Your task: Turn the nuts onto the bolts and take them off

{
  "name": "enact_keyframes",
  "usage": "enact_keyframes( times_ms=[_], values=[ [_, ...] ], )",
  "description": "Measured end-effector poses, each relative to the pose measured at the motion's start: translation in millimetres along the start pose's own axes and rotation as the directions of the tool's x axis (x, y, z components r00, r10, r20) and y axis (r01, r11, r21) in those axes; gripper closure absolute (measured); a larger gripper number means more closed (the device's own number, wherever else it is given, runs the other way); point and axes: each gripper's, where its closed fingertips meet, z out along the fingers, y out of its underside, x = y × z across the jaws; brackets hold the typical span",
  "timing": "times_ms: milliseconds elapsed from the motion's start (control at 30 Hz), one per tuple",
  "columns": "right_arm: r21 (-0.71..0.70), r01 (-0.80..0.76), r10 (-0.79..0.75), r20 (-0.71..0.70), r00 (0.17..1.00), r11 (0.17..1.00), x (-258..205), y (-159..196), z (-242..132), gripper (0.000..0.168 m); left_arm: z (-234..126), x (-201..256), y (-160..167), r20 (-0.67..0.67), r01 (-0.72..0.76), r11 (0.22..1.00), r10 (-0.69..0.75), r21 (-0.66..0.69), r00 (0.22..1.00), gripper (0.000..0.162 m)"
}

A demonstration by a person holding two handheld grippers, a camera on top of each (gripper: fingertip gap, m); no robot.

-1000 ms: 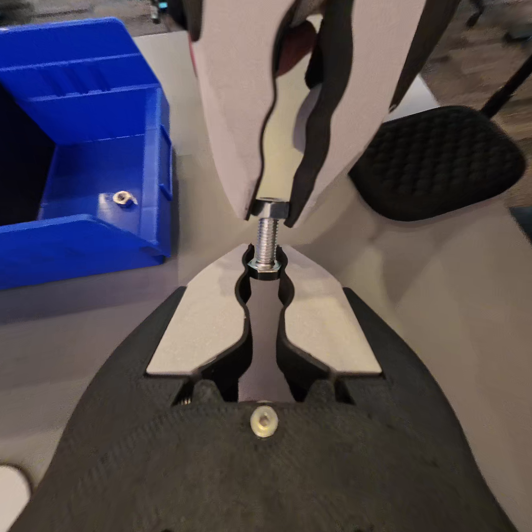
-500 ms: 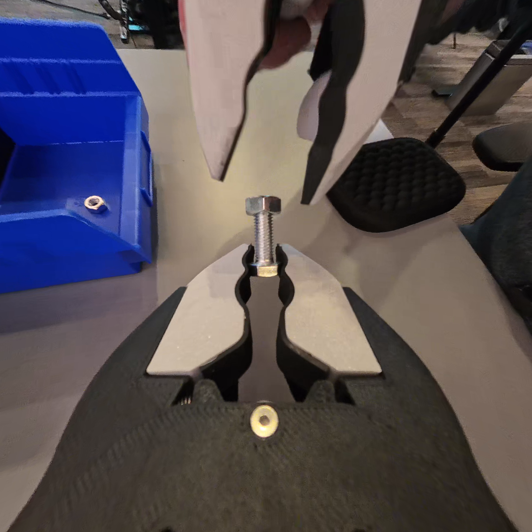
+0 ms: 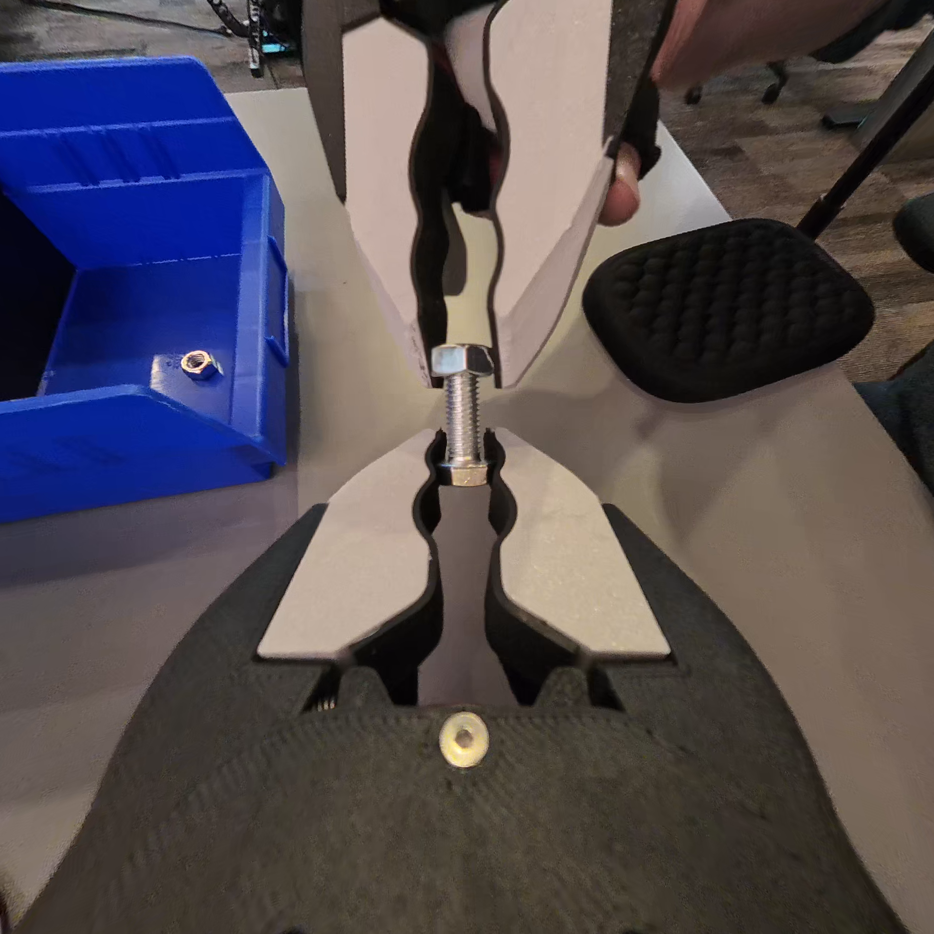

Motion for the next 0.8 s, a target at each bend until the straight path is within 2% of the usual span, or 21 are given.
enact_keyframes(
  times_ms=[67, 133, 200, 300, 333, 400, 433, 500, 600, 700, 733, 800],
  values=[
    [-0.042, 0.167, -0.168, -0.038, 0.985, 0.985, -2, -1, 0, 0.15, 0, 5, 0, -0.042, 0.012, 1.0, -0.012, 0.004, 0.999, 0.147],
    [-0.132, 0.406, -0.418, -0.084, 0.904, 0.904, -4, 0, 1, 0.15, 0, 9, 1, -0.089, 0.027, 1.0, -0.026, 0.006, 0.996, 0.148],
    [-0.255, 0.641, -0.678, -0.092, 0.729, 0.724, -3, 2, 1, 0.15, 0, 16, 2, -0.147, 0.05, 0.999, -0.048, 0.01, 0.988, 0.148],
    [-0.434, 0.846, -0.942, -0.014, 0.336, 0.309, 2, 6, -1, 0.15, 0, 24, 4, -0.234, 0.092, 0.996, -0.086, 0.014, 0.968, 0.147],
    [-0.458, 0.861, -0.967, 0.019, 0.256, 0.219, 1, 6, -1, 0.151, 1, 26, 6, -0.251, 0.098, 0.995, -0.093, 0.009, 0.963, 0.147],
    [-0.466, 0.87, -0.976, 0.052, 0.211, 0.163, -1, 4, 0, 0.15, 3, 28, 7, -0.263, 0.093, 0.996, -0.087, 0.012, 0.961, 0.148],
    [-0.468, 0.868, -0.975, 0.053, 0.217, 0.167, 0, 4, 0, 0.15, 3, 27, 7, -0.259, 0.095, 0.995, -0.087, 0.016, 0.962, 0.148],
    [-0.448, 0.858, -0.956, 0.022, 0.292, 0.252, 0, 2, -2, 0.144, 1, 24, 3, -0.248, 0.103, 0.994, -0.09, 0.037, 0.965, 0.148],
    [-0.395, 0.777, -0.86, -0.079, 0.504, 0.491, 3, -4, -6, 0.128, -3, 14, -1, -0.193, 0.104, 0.993, -0.09, 0.063, 0.977, 0.148],
    [-0.225, 0.532, -0.566, -0.129, 0.814, 0.816, 0, -8, -9, 0.127, -5, 5, -1, -0.122, 0.082, 0.995, -0.074, 0.063, 0.99, 0.147],
    [-0.165, 0.418, -0.439, -0.115, 0.891, 0.893, -1, -8, -10, 0.129, -4, 3, -1, -0.106, 0.074, 0.995, -0.068, 0.062, 0.992, 0.147],
    [-0.057, 0.214, -0.218, -0.097, 0.971, 0.975, 1, -11, -12, 0.133, -3, 1, -1, -0.063, 0.051, 0.998, -0.048, 0.044, 0.997, 0.147]
  ],
)
